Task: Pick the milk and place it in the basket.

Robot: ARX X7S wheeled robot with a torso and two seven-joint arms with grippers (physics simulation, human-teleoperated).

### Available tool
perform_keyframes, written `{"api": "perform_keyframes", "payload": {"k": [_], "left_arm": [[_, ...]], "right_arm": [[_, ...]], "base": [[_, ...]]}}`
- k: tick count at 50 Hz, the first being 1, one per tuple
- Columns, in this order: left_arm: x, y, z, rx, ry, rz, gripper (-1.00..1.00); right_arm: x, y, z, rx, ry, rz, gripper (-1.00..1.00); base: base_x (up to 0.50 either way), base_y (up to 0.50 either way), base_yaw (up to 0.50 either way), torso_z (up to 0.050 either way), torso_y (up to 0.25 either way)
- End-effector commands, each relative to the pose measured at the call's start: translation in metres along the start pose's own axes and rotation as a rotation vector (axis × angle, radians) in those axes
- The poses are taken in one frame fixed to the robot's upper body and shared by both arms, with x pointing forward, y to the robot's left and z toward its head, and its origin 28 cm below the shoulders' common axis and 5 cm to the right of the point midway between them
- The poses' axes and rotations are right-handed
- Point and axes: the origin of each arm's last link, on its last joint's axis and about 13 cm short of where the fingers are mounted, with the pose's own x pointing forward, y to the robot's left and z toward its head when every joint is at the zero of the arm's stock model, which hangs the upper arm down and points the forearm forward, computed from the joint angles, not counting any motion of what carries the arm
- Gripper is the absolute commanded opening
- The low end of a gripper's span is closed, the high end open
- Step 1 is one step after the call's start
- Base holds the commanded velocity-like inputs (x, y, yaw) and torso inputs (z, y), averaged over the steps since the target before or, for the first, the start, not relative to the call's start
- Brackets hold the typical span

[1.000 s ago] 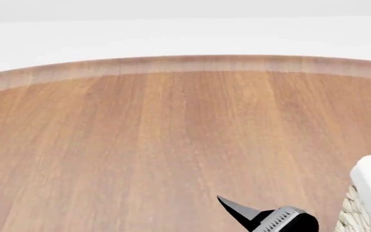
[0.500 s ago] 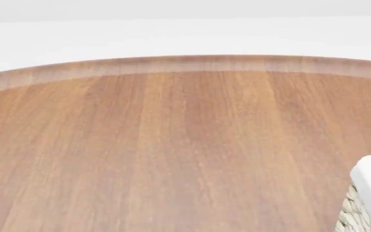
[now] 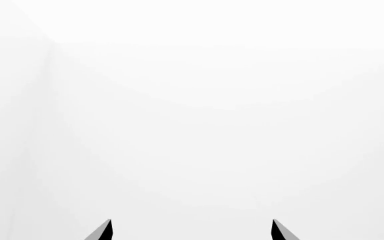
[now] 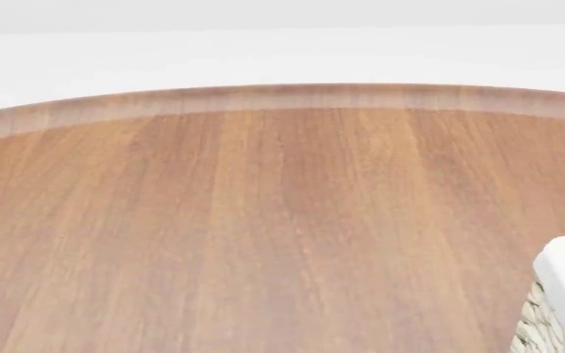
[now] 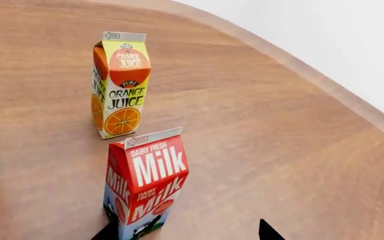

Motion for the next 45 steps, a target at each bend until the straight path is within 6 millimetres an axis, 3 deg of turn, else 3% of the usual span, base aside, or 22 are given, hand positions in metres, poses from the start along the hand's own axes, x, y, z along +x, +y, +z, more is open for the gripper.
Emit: {"api": "perform_keyframes", "payload": {"k": [1,22,45], "left_arm": [[0.001,0.001,0.0,0.002,-0.02,0.003,1.0],[0.0,0.001,-0.001,0.001,-0.016,0.005,1.0],[0.0,0.002,-0.001,-0.002,-0.012,0.007,1.0]], "right_arm": [[0.007,0.001,0.001,-0.018,-0.021,0.039,1.0],[0.039,-0.006,-0.009,0.149,-0.045,0.143,1.0],[0.061,-0.017,-0.012,0.159,-0.031,0.158,1.0]], "base": [[0.0,0.0,0.0,0.0,0.0],[0.0,0.0,0.0,0.0,0.0],[0.0,0.0,0.0,0.0,0.0]]}}
